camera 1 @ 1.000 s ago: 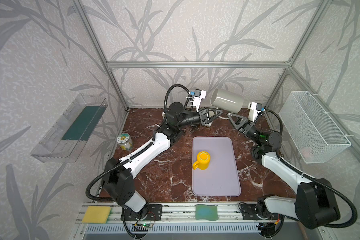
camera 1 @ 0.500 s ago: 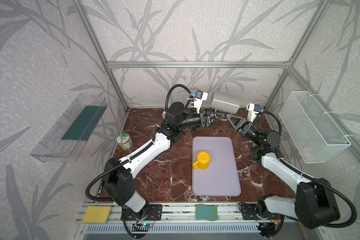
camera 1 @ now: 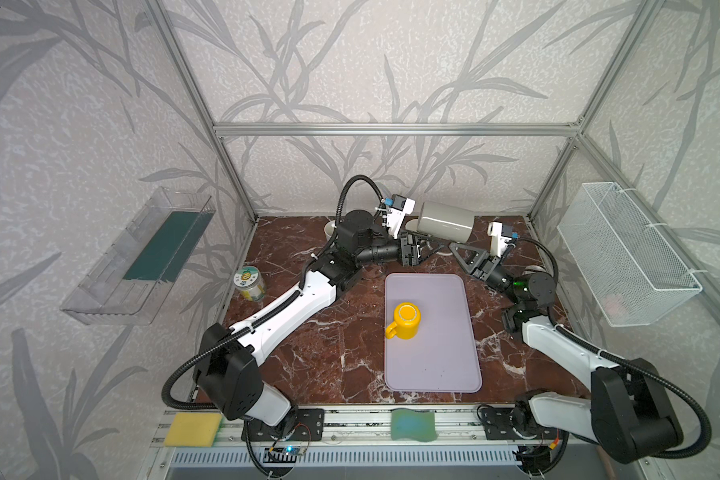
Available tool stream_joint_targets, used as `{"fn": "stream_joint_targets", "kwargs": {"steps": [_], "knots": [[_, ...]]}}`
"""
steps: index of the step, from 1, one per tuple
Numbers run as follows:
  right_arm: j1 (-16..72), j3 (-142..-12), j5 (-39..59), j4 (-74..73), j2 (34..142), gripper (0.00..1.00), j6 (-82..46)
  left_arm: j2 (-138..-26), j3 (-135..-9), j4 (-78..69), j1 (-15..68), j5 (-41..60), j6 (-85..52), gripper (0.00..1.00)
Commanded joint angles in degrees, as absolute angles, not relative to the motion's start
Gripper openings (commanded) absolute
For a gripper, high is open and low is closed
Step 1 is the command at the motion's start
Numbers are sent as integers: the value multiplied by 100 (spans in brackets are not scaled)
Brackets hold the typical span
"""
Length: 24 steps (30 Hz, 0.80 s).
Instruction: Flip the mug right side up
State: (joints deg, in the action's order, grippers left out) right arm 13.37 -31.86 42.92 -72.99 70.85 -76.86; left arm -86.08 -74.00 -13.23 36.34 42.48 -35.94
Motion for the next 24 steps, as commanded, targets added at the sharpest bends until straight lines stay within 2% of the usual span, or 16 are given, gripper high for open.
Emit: {"fn": "stream_joint_targets", "kwargs": {"steps": [1, 19, 24], "knots": [[1317, -3107, 4172, -7781, 6696, 0, -7489, -8393, -7116, -1308, 3656, 4061, -3423, 74], [1213, -2751, 4421, -5553, 5515, 0, -6521, -8487, -6392, -1440, 3695, 3821, -3555, 74], [1197, -2667, 4396, -5489, 5488, 0, -6510, -8441, -6354, -1233, 3729, 3584, -3541, 74]]}}
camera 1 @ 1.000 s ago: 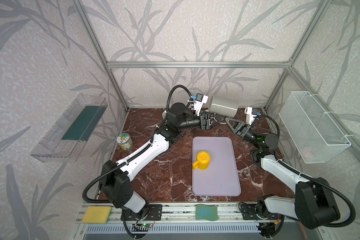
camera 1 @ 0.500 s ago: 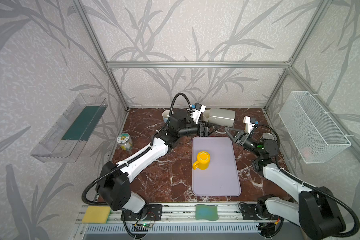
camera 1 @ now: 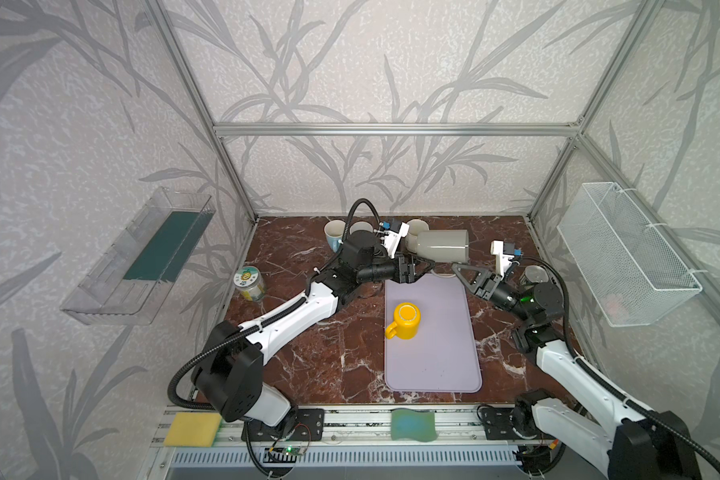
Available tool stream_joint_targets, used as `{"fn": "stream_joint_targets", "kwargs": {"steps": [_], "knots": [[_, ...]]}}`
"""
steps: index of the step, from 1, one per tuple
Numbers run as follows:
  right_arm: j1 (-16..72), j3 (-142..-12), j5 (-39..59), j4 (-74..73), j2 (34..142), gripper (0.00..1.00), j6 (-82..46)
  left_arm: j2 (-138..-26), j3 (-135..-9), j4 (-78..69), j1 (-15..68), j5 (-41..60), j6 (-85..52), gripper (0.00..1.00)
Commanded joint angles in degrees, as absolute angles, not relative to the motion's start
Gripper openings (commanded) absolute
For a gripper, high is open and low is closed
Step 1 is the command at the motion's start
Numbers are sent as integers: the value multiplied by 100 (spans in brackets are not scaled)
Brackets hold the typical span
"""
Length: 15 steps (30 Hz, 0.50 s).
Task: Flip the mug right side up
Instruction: 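Carry the grey mug toward the far mugs with the right gripper while the left withdraws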
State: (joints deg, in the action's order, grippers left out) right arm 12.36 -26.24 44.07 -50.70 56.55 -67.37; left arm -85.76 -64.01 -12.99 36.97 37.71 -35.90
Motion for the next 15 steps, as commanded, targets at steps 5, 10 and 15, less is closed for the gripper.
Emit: {"fn": "stream_joint_targets", "kwargs": {"steps": [5, 10, 15], "knots": [[1160, -2574, 4363, -5628, 5585, 0, -6594, -8403, -6386, -959, 3735, 3472, -3399, 74], [1134, -2599, 4377, -5519, 5599, 0, -6529, -8351, -6333, -734, 3741, 3369, -3246, 74], [1109, -2575, 4342, -5055, 5503, 0, -6240, -8189, -6206, -617, 3738, 3271, -3106, 74]]}}
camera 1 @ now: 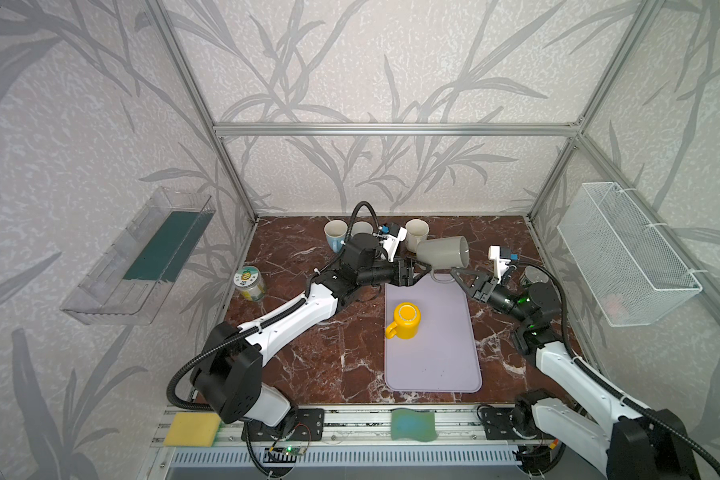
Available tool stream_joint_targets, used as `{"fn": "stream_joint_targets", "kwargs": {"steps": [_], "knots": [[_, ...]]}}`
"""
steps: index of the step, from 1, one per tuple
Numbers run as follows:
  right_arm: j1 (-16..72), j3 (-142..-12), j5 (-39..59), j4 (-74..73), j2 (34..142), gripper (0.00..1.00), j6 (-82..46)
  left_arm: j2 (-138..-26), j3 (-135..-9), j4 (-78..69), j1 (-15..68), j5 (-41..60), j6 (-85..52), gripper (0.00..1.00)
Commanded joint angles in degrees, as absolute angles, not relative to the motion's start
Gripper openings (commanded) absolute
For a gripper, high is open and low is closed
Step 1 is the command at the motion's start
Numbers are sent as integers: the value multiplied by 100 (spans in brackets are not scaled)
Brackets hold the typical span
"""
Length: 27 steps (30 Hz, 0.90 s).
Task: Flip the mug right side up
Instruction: 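Carry the grey mug toward the far mugs with the right gripper while the left withdraws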
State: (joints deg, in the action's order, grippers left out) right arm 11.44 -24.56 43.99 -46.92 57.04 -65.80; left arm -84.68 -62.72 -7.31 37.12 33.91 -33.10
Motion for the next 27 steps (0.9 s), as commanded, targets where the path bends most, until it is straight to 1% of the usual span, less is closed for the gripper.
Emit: {"fn": "stream_joint_targets", "kwargs": {"steps": [1, 8, 16, 27], "knots": [[1099, -2560, 4342, -4964, 5478, 0, -6183, -8151, -6204, -552, 3736, 3242, -3063, 74], [1063, -2555, 4211, -4307, 5353, 0, -5688, -7890, -6197, -134, 3730, 3079, -2789, 74], [900, -2806, 4139, -2985, 5260, 0, -4868, -7609, -6223, 346, 3738, 2815, -2501, 74], [390, -3256, 4386, -2294, 5514, 0, -4326, -7137, -6041, 765, 3730, 2591, -2243, 74]]}}
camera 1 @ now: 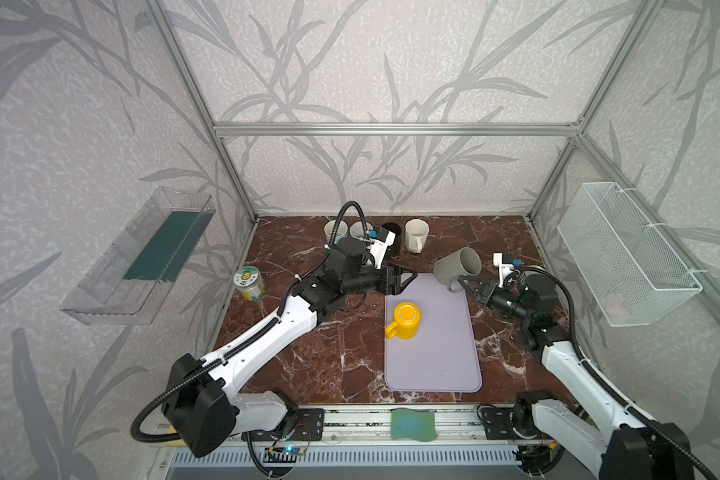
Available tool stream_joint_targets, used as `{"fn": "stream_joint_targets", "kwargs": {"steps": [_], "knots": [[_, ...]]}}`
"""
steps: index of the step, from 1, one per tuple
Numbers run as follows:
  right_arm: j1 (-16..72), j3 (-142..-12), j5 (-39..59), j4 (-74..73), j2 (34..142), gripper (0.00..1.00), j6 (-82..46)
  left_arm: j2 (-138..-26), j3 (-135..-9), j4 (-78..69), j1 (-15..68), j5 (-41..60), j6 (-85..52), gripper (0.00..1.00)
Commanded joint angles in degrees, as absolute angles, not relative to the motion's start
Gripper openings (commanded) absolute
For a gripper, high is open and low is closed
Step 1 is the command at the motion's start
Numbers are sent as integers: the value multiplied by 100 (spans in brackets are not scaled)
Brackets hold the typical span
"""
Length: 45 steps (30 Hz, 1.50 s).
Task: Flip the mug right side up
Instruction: 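Carry the grey mug toward the far mugs with the right gripper while the left withdraws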
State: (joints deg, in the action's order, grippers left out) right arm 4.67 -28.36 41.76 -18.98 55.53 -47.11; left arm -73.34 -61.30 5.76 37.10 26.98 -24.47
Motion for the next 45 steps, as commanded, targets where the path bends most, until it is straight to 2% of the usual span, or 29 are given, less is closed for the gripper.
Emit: {"fn": "stream_joint_targets", "kwargs": {"steps": [1, 25, 33, 45], "knots": [[357, -3293, 4399, -2245, 5549, 0, -4280, -7085, -6010, 800, 3730, 2557, -2220, 74], [27, -4032, 4373, -1618, 6264, 0, -3690, -6616, -5831, 1164, 3733, 2150, -2047, 74], [-1, -4363, 3971, -1093, 6504, 0, -2987, -6124, -5625, 1730, 3727, 1680, -1775, 74], [0, -4615, 3554, -1275, 7250, 0, -2379, -5135, -5230, 2280, 3729, 1060, -1770, 74]]}}
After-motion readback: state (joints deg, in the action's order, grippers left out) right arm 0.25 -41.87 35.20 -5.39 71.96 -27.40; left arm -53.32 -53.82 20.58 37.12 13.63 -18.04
